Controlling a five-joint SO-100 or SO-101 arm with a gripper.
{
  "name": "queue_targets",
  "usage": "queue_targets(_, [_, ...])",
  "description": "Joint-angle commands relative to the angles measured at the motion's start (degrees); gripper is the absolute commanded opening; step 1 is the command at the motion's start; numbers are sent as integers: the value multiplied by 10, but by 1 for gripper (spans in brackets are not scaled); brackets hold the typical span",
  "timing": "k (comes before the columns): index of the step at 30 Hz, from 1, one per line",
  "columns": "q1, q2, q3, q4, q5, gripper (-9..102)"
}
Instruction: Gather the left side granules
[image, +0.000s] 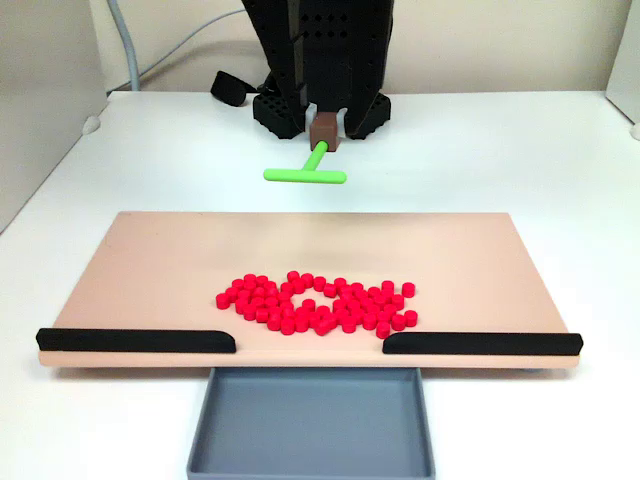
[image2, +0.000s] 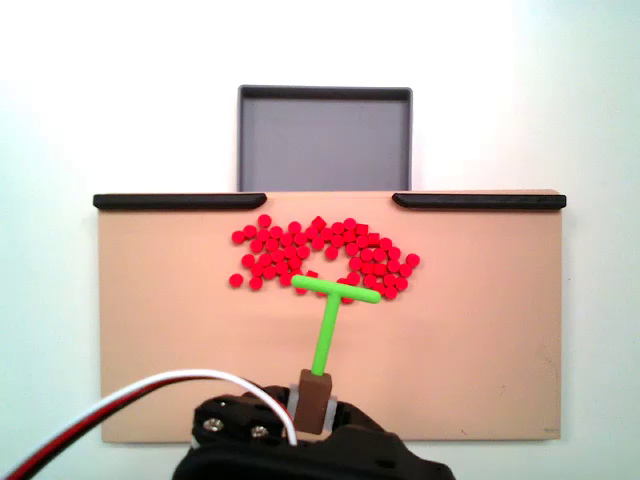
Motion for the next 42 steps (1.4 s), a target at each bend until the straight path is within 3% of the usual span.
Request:
queue_targets(1, [-10, 5, -14, -3, 27, 0])
queue_targets(19, [-95, -5, -22, -13, 243, 0])
queue_targets(42, [-120, -35, -31, -6, 420, 0])
